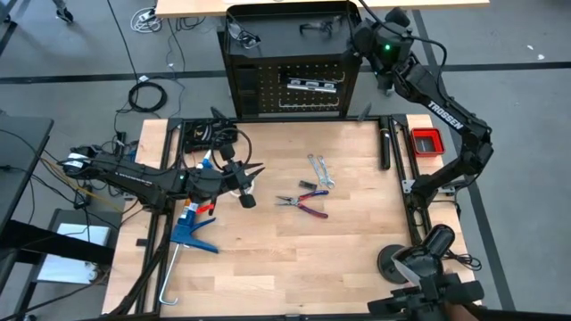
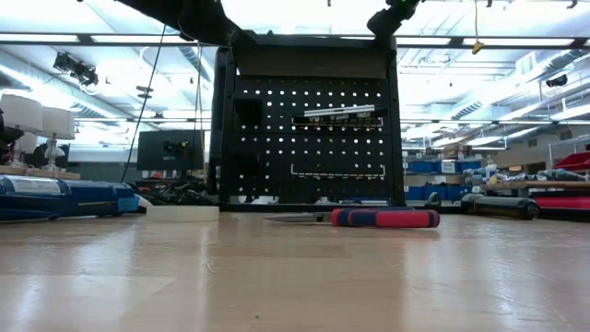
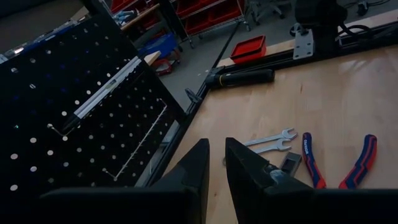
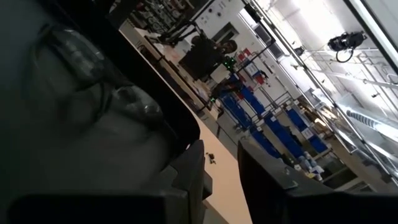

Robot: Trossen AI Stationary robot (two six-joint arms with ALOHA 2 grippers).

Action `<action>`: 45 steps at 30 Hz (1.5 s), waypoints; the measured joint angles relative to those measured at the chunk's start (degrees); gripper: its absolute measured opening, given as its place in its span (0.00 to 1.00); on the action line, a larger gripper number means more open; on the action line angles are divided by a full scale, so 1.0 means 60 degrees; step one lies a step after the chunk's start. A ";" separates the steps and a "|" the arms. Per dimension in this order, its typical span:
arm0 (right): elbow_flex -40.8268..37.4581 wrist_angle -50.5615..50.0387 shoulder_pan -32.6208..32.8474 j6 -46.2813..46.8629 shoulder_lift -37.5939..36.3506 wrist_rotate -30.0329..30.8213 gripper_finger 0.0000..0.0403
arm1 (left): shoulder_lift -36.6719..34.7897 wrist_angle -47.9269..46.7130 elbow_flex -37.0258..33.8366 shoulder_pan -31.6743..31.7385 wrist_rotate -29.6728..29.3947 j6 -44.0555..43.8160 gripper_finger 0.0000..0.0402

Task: Hang tools onto peg board
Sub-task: Put the pliers on the peg board bin

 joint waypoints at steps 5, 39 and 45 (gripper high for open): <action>0.0000 0.0002 0.0207 0.0042 -0.0099 -0.0006 0.26 | 0.0000 -0.0004 0.0000 0.0000 0.0000 -0.0004 0.14; -0.7704 -0.0462 0.4689 0.4956 -0.3256 -0.4944 0.23 | 0.4328 0.0708 0.0620 0.1091 0.4608 -0.2437 0.25; -0.8823 0.0911 0.4918 0.5404 -0.3264 -0.5056 0.24 | 0.5377 0.1209 0.0914 0.1531 0.5952 -0.2743 0.41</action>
